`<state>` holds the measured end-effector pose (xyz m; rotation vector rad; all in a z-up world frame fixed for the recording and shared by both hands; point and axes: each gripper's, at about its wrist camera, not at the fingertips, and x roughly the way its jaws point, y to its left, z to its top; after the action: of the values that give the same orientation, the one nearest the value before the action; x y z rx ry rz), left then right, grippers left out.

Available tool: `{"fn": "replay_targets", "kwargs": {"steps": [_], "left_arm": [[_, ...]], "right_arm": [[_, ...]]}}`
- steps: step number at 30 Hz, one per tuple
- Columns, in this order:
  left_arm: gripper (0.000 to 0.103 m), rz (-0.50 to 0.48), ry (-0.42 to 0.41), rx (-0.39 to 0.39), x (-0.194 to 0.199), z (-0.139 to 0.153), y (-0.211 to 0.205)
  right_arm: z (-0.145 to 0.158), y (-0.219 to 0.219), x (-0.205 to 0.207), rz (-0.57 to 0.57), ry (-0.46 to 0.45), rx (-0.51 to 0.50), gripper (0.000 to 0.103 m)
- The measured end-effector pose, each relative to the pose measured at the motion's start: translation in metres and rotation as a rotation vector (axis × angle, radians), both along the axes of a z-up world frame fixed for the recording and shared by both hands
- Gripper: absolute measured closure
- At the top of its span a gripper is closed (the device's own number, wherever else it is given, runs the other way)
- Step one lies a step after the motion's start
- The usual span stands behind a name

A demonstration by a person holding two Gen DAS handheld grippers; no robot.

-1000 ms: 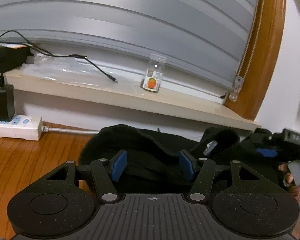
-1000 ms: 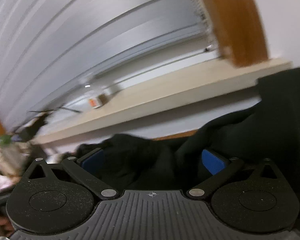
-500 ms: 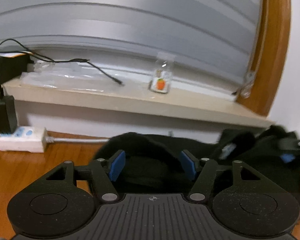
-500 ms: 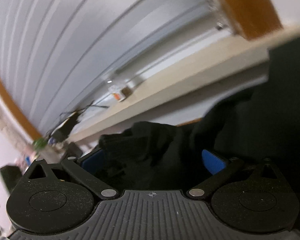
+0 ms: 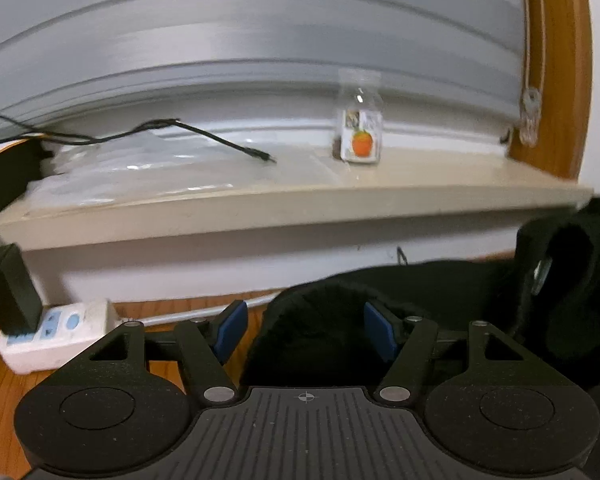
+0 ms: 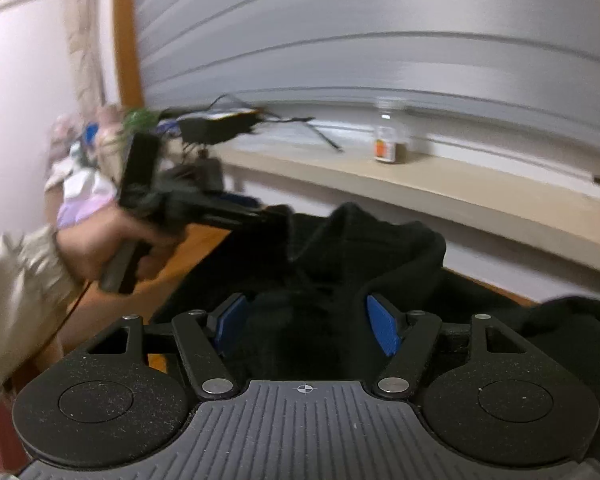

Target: Fold clothes

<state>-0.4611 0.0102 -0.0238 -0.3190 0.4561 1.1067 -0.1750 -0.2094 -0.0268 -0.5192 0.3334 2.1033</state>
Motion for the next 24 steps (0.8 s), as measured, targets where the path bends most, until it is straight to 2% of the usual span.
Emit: {"fn": "replay_targets", "kwargs": {"steps": [7,11,13,16,19,22,23,24], "left_arm": [[0.041,0.001,-0.015,-0.033,-0.008,-0.014,0.014],[0.049,0.000,-0.038,-0.043,-0.013,-0.015,0.019],[0.059,-0.009,-0.051,-0.054,-0.013,-0.015,0.022],[0.082,0.000,-0.050,-0.069,-0.011,-0.015,0.024],[0.094,0.020,-0.055,-0.065,-0.013,-0.013,0.024],[0.095,0.038,-0.076,-0.041,-0.018,-0.006,0.020],[0.095,0.045,-0.084,-0.031,-0.020,-0.003,0.019],[0.095,0.056,-0.091,-0.021,-0.022,0.001,0.017]], "right_arm": [[0.014,-0.012,0.002,-0.010,-0.021,0.058,0.038],[0.014,-0.017,-0.003,0.070,-0.028,0.018,0.044],[0.003,-0.016,-0.016,0.101,-0.081,-0.003,0.048],[-0.018,-0.007,-0.032,0.086,-0.166,-0.023,0.050],[-0.032,0.007,-0.039,0.046,-0.221,-0.032,0.053],[-0.036,0.020,-0.037,0.027,-0.212,-0.066,0.067],[-0.036,0.021,-0.035,0.031,-0.207,-0.074,0.079],[-0.035,0.022,-0.034,0.038,-0.195,-0.083,0.082]]}}
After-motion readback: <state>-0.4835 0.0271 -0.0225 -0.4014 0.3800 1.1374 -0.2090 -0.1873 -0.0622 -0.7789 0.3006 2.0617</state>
